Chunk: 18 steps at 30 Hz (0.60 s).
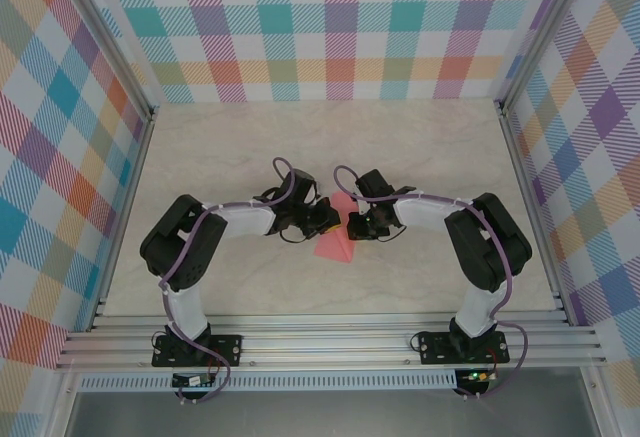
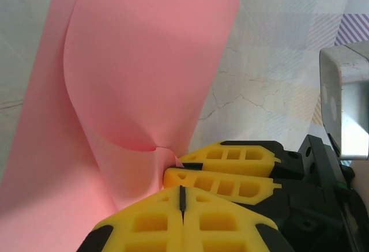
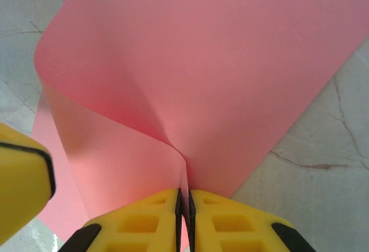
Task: Fold a paper plane with a square sheet of paper (pick it up from the middle)
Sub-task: Fold the triangle a second time at the center of the table.
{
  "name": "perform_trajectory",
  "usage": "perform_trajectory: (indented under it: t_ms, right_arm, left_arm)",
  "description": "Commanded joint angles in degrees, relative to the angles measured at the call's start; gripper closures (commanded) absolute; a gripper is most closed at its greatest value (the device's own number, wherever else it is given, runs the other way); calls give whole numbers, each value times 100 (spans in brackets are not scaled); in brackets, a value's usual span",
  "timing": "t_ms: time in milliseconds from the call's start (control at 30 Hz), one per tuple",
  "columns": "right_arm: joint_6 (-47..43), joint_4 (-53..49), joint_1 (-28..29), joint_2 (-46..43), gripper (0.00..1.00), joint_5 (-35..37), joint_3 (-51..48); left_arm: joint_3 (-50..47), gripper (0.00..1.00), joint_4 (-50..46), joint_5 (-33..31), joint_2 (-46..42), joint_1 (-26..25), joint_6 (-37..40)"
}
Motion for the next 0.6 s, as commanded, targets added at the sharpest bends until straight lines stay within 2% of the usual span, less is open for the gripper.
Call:
perform_trajectory:
  t_ms: [0,400,567]
  right_arm:
    - [10,-119,6,301,86,126,-54]
    - [62,-97,6,287,85,104,-46]
    - [181,-126,6,158,81,47,79]
  left_arm:
    - [155,100,74,61,196,10,-14]
    - [80,100,-36,-176,641,19,143]
    - [-154,100,-91,-247,740,19,213]
